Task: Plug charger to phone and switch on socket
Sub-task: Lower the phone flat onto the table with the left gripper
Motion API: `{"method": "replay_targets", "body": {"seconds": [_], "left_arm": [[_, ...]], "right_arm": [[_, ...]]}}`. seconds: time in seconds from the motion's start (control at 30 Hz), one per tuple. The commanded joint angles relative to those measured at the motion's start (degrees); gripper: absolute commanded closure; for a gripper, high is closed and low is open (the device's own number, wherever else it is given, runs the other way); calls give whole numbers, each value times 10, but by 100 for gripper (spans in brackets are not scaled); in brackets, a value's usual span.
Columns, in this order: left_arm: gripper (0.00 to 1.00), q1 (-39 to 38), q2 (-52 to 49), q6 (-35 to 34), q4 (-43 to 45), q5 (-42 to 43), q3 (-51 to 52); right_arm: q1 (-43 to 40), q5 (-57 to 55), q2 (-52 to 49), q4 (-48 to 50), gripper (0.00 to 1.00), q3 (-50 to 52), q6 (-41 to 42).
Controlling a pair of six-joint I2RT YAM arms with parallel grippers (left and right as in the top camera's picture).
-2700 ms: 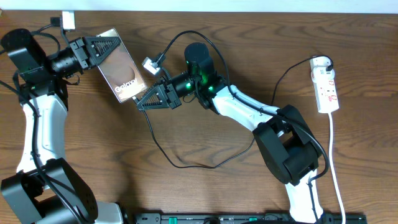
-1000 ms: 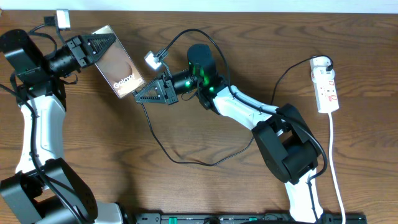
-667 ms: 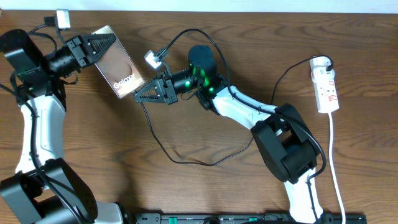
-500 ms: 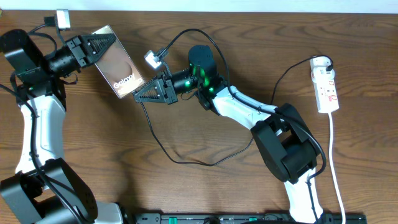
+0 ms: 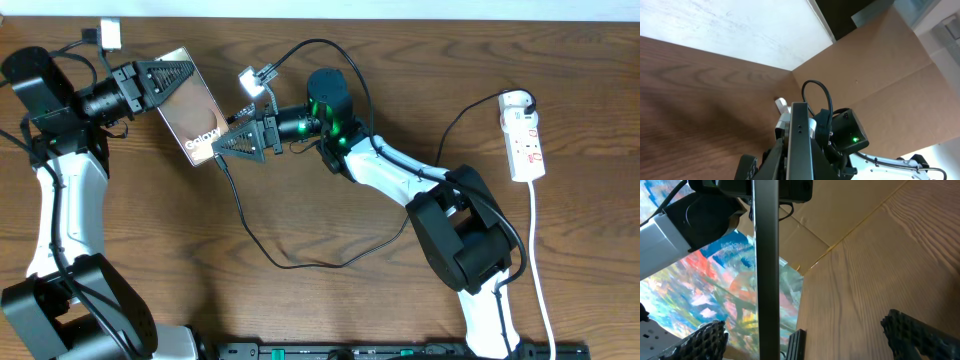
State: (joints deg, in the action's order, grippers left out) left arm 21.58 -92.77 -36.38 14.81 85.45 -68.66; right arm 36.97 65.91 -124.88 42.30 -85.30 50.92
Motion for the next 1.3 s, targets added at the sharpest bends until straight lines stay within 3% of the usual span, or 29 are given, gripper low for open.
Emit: {"method": "replay_targets", "body": {"seconds": [0.0, 0.2, 0.43, 0.63, 0.77, 0.93, 1.27], "left_arm": [[93, 5, 10, 4, 3, 19, 2], [93, 40, 10, 22, -32, 20, 2], [92, 81, -1, 151, -205, 8, 2], [92, 91, -14, 276, -408, -145, 2], [93, 88, -15, 304, -478, -261, 2], [93, 88, -16, 304, -505, -367, 2], [93, 52, -17, 303, -498, -430, 14]], "right_arm": [[-1, -7, 5, 2, 1, -10, 10], [-4, -7, 5, 2, 1, -10, 18], [-10, -7, 5, 2, 1, -10, 18], [-12, -7, 5, 2, 1, -10, 18], [-11, -7, 5, 2, 1, -10, 17], [-11, -7, 5, 2, 1, -10, 17], [-9, -6, 5, 1, 1, -10, 17]]}}
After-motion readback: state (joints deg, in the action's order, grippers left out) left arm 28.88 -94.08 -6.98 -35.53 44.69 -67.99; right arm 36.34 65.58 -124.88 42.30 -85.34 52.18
